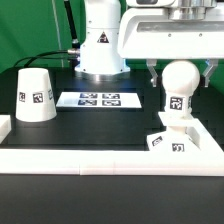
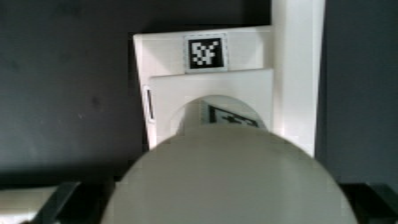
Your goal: Assemble lamp
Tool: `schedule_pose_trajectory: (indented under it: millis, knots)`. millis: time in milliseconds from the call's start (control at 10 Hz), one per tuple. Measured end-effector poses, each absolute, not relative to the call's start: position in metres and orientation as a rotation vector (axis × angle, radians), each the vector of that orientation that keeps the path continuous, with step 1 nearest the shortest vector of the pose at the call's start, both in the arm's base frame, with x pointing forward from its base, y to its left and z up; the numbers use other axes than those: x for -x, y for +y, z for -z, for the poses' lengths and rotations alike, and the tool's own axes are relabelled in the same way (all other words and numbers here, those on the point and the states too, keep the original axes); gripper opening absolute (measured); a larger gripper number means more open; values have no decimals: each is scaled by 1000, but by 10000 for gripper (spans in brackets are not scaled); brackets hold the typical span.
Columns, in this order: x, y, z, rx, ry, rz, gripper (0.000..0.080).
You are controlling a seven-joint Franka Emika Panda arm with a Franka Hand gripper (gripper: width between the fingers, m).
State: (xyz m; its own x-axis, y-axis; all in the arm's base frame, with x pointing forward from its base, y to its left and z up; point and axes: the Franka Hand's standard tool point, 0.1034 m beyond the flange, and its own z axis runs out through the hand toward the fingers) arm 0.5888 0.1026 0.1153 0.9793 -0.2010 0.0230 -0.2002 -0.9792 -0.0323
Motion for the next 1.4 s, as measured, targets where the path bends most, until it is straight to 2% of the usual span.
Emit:
schedule_pose_trajectory:
  millis: [800,1200,1300,1400]
  knots:
    - [-587,108,-114,2771,1319,-25,579]
    - [-587,110,-114,2680,1458,-47,579]
    - [-586,110,-114,2705,1419,-49,672]
    - [-585,110,-115,2754,1332,-60,672]
